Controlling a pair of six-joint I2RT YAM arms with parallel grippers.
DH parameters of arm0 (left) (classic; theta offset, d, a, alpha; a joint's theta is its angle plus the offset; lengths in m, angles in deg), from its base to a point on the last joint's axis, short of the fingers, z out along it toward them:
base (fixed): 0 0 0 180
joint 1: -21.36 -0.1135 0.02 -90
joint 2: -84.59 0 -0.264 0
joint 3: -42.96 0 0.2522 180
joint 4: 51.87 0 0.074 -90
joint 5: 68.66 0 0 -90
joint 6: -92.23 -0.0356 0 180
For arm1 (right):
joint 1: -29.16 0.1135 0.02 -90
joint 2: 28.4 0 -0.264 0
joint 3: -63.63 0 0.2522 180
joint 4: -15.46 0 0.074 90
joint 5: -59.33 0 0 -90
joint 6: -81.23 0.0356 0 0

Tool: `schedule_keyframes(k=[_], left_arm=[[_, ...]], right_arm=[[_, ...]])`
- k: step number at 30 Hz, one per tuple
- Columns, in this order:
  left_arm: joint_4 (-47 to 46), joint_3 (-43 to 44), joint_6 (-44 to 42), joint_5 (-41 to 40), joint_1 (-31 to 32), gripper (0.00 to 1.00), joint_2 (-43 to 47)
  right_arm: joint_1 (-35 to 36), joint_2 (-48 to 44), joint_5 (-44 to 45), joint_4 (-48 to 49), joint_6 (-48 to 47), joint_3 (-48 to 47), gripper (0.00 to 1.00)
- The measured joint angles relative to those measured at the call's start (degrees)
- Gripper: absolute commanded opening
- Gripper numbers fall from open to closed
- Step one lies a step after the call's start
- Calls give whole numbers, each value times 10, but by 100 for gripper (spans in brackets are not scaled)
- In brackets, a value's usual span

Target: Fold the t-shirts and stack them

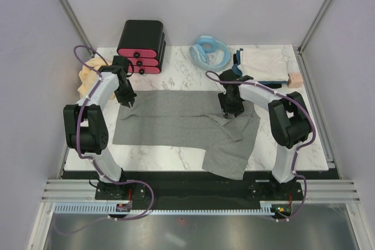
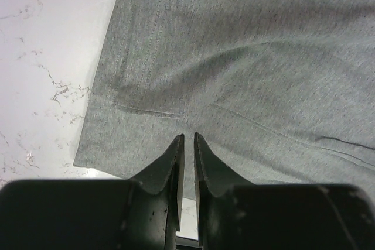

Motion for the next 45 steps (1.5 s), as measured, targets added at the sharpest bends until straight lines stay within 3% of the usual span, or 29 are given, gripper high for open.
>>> schedule_keyframes(k=[14, 35, 45], left_arm=[[-2, 0, 0, 2, 0, 18, 0], [-5, 0, 0, 2, 0, 18, -4], [-15, -17, 0, 4, 0, 18, -3]], right_arm=[[4, -43, -31, -17, -12, 36, 53], [112, -58, -98, -85, 28, -32, 53], [66, -118, -4, -58, 45, -7, 53]])
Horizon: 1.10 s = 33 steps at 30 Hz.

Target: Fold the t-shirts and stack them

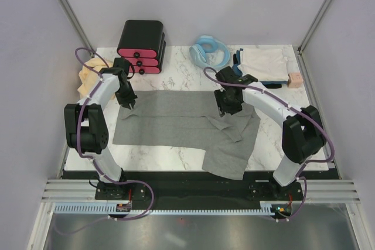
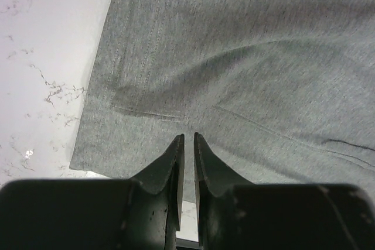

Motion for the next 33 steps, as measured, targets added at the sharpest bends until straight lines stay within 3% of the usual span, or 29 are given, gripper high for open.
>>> schedule_keyframes(k=[10, 25, 33], left_arm=[[0, -16, -1, 2, 0, 18, 19], [-1, -18, -1, 9, 0, 18, 19], [-1, -18, -1, 9, 0, 18, 16]], right_arm=[[-28, 95, 38, 35, -16, 41, 51], [-23, 22, -12, 21, -29, 82, 50], [15, 22, -56, 2, -28, 79, 50]])
